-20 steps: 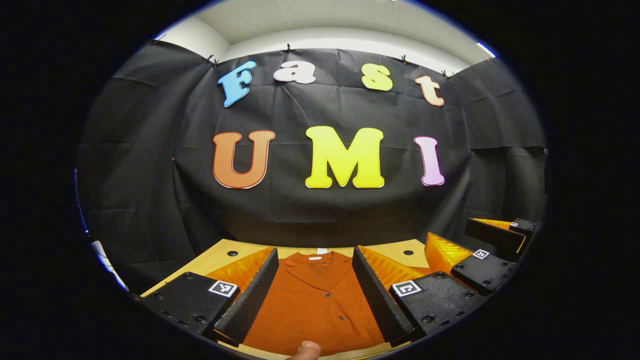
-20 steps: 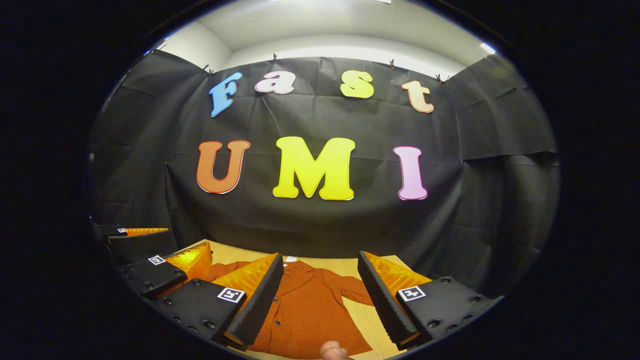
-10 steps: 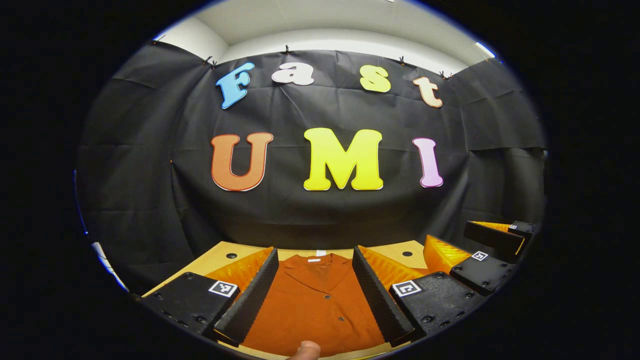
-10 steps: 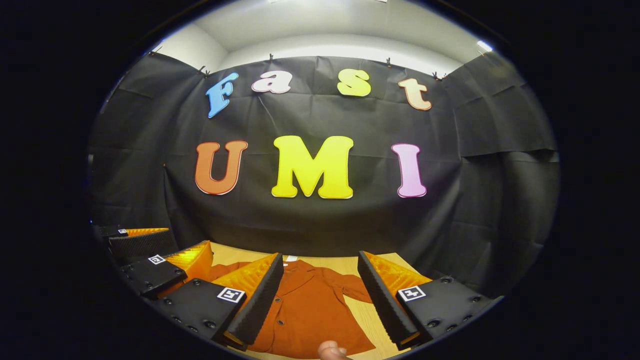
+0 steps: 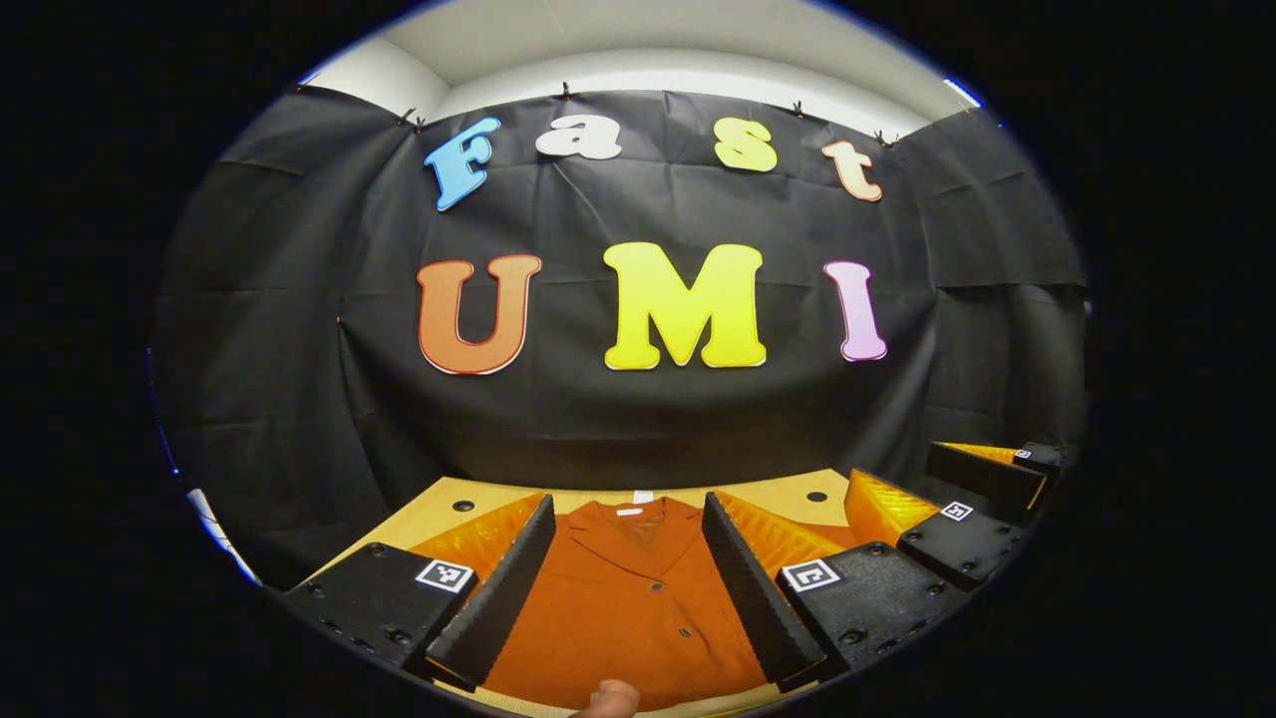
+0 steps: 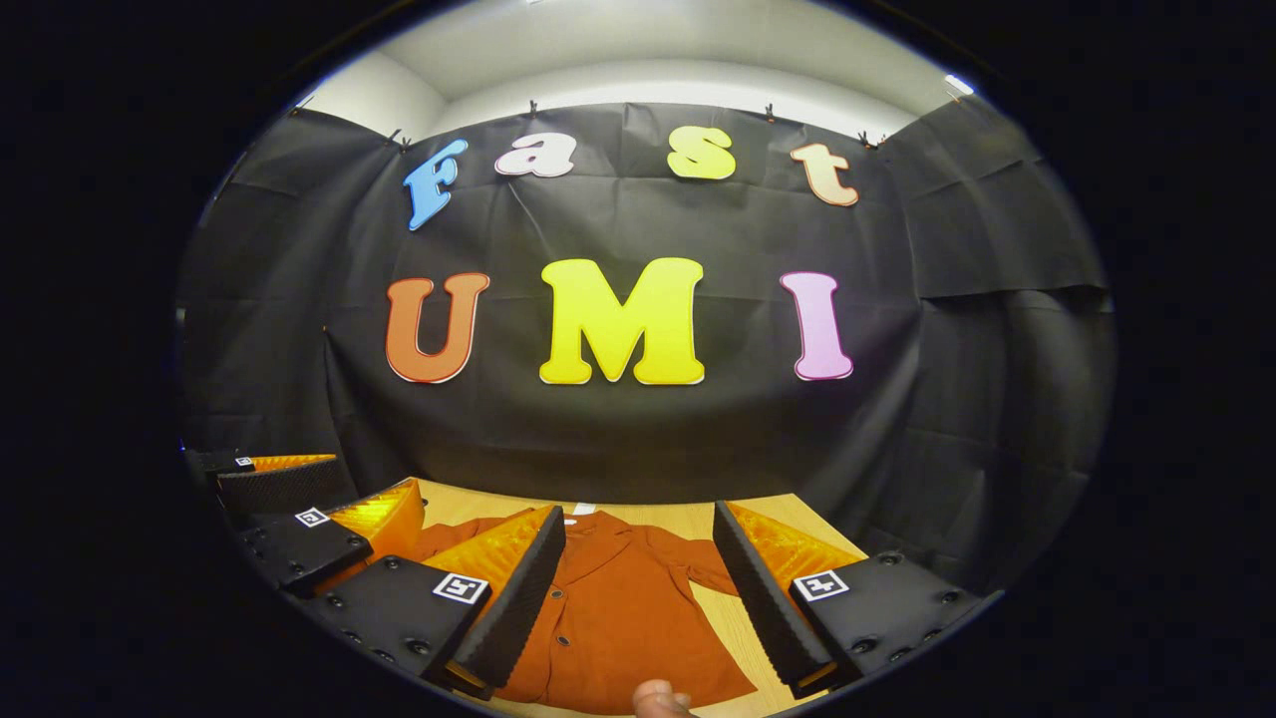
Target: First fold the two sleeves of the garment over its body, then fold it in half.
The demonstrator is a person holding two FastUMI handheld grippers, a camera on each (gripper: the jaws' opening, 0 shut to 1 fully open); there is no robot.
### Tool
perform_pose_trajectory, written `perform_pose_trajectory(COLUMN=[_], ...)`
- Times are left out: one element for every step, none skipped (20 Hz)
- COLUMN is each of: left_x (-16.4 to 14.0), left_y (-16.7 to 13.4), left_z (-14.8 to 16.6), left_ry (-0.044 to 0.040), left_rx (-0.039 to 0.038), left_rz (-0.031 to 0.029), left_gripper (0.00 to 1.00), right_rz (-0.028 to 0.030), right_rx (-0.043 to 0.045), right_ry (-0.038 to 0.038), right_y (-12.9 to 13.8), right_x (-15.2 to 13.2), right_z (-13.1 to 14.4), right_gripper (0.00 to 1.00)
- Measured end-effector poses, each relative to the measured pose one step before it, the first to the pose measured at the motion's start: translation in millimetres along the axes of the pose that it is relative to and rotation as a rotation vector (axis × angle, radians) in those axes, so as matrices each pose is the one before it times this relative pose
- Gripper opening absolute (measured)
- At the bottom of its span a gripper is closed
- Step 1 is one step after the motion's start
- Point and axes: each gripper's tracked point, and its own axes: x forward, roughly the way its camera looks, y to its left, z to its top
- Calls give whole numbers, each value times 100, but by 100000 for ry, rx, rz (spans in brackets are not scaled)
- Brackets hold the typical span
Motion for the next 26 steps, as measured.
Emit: perform_pose_trajectory(left_x=[59,201,408,505,560,499,456,426,469,454,579,385,291,120,61,180,157,201,7,86,64,-58,80,-101,-231,-303], left_y=[-176,-222,-482,-690,-932,-1093,-741,-372,-566,-434,-769,-796,-559,-336,-17,-308,-9,327,301,146,-41,116,-220,-219,223,336], left_z=[-141,-133,-360,-568,-718,-760,-832,-757,-614,-910,-1173,-1411,-984,-631,-240,-350,-267,-622,-626,-560,-416,-364,-265,-707,-336,-512], left_ry=[615,273,1185,1859,2593,2781,3610,3050,2977,3238,4583,5138,3177,1845,-172,-333,-161,1343,1796,1445,1253,896,1252,2202,1378,1309], left_rx=[528,297,-89,-358,-500,-475,53,-507,-754,-881,-1378,-1319,-1102,-888,415,734,1392,786,-876,-1911,-1377,-62,-214,-1007,-1485,-1671], left_rz=[450,732,-3,-649,-1153,-1069,-140,252,234,259,-1323,-786,-272,49,821,-26,974,1773,1613,884,540,1069,-1226,-823,92,885], left_gripper=[96,96,96,96,96,96,96,96,96,96,96,96,96,97,96,96,96,97,97,96,96,96,97,96,96,96], right_rz=[385,859,679,572,902,513,-327,-245,-459,382,704,1310,-683,-2195,-4350,-2790,-2926,-1863,-1170,-2001,-1656,-1100,-78,-309,-356,-1420], right_rx=[436,1180,1224,1409,1111,765,-128,137,831,1123,1393,2184,2788,1446,1138,1280,1207,881,246,-248,1439,2627,4658,6481,8051,8667], right_ry=[1046,1959,2896,2326,2177,1899,1596,1063,1262,1543,2393,2637,3545,4181,4129,3532,3947,4223,5231,5813,6723,7593,7119,7750,6846,5499], right_y=[-97,-234,-361,-581,-609,-774,-1158,-1174,-1150,-1136,-1193,-1277,-1811,-2075,-2570,-2278,-2180,-1895,-1709,-1836,-1866,-1668,-1650,-1684,-1516,-1446], right_x=[158,271,402,463,458,548,814,689,788,833,878,885,1045,1131,1357,1381,1694,1555,1316,1450,1727,1645,1325,1528,1442,1208], right_z=[-381,-512,-788,-540,-392,-254,-58,89,-80,-21,-280,-187,-368,-346,-372,-163,-310,-230,-622,-585,-973,-857,-751,-530,-370,-3], right_gripper=[95,95,95,95,95,95,95,95,95,95,95,95,95,95,95,95,93,96,96,93,92,96,96,94,96,94])
